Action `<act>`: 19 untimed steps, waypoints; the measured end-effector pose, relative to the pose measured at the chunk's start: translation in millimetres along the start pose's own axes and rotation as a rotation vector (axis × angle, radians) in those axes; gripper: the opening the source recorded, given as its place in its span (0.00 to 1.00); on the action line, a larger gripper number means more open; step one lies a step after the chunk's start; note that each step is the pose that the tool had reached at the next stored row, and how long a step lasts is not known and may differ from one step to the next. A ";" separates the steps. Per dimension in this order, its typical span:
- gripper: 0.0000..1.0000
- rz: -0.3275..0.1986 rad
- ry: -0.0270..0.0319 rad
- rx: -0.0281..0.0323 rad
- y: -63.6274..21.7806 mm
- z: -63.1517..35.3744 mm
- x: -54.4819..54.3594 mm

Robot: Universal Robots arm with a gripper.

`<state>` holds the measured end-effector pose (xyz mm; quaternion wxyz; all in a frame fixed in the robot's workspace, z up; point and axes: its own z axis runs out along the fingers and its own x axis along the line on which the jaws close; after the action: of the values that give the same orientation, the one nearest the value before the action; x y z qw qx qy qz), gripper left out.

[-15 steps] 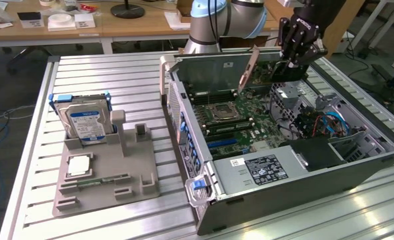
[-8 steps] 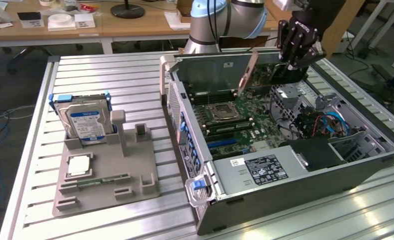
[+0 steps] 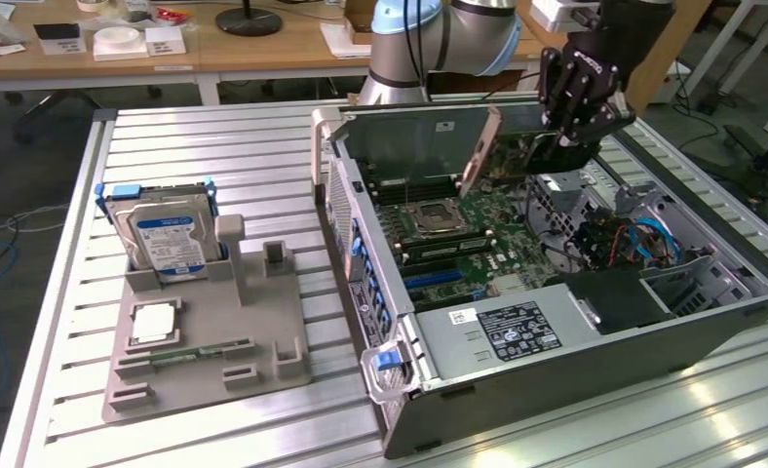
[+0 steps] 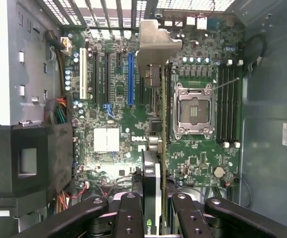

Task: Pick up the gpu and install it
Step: 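Insert the gpu into the slot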

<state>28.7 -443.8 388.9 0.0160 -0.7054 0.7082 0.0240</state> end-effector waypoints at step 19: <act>0.27 0.000 0.0000 0.0002 1.4 0.6 2.0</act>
<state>27.2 -445.8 388.2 0.0160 -0.7054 0.7082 0.0240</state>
